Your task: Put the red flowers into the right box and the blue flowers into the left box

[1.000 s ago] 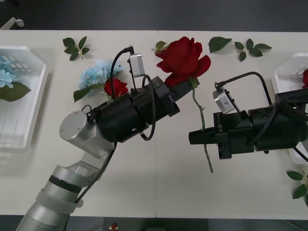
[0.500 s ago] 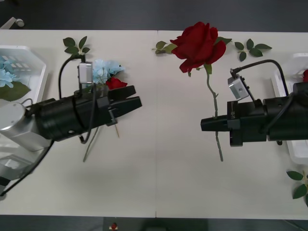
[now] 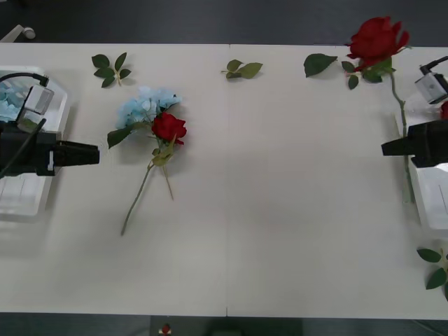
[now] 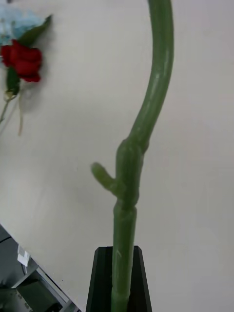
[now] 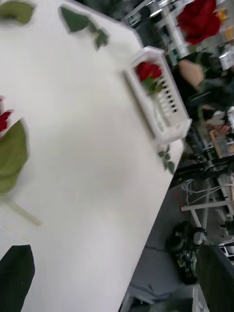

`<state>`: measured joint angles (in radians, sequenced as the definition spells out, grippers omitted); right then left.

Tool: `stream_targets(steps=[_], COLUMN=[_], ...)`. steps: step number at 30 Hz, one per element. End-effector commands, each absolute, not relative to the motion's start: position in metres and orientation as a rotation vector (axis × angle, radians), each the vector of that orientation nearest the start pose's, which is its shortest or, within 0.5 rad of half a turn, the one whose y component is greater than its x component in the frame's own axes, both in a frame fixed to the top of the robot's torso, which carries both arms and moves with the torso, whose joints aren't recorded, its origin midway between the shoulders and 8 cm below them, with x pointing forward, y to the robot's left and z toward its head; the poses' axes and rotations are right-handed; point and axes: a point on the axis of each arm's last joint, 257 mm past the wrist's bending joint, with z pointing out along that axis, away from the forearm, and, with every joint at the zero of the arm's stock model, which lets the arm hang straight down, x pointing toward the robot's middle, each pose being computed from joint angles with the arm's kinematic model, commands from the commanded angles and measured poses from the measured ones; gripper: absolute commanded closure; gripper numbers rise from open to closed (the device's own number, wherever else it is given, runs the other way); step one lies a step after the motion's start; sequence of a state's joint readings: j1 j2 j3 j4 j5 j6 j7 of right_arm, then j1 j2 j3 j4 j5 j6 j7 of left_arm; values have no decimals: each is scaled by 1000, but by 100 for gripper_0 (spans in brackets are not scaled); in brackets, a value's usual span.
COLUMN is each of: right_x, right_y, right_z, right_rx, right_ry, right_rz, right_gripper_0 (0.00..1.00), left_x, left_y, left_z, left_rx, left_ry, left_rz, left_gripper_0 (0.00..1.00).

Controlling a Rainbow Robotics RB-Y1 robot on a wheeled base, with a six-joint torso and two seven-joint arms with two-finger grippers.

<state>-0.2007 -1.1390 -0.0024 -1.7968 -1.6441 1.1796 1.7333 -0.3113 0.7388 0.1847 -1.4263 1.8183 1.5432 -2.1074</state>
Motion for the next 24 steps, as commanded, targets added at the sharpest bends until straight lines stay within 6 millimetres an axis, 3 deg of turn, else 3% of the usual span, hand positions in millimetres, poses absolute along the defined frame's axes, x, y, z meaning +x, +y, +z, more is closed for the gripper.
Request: stream_targets(steps=[1,3,6,12,18,24], right_x=[459,467,474,477,465,456], right_y=[-345,-383,-425,-500,-554,-594], right_z=[-123,-121,-124,-136,-152,-165], right_rx=[-328,-242,-194,-137,-75,-29], right_ry=[2421,2443,2463,2501,2556,2575], right_rz=[519,445,302,-10,-213,-386], right_gripper_0=[100,100,100,100,100,100], left_x=[448,464,483,513,537,558], left_y=[242,252,257,250,237,229], left_z=[-135,-141,-145,-153,-167,-177], left_rx=[653,585,483,326,106,-70], left_ry=[2209,2290,2354,2432,2471,2484], left_rz=[-1063,-970,-892,-745,-627,-488], left_gripper_0=[4,4,4,4,4,4])
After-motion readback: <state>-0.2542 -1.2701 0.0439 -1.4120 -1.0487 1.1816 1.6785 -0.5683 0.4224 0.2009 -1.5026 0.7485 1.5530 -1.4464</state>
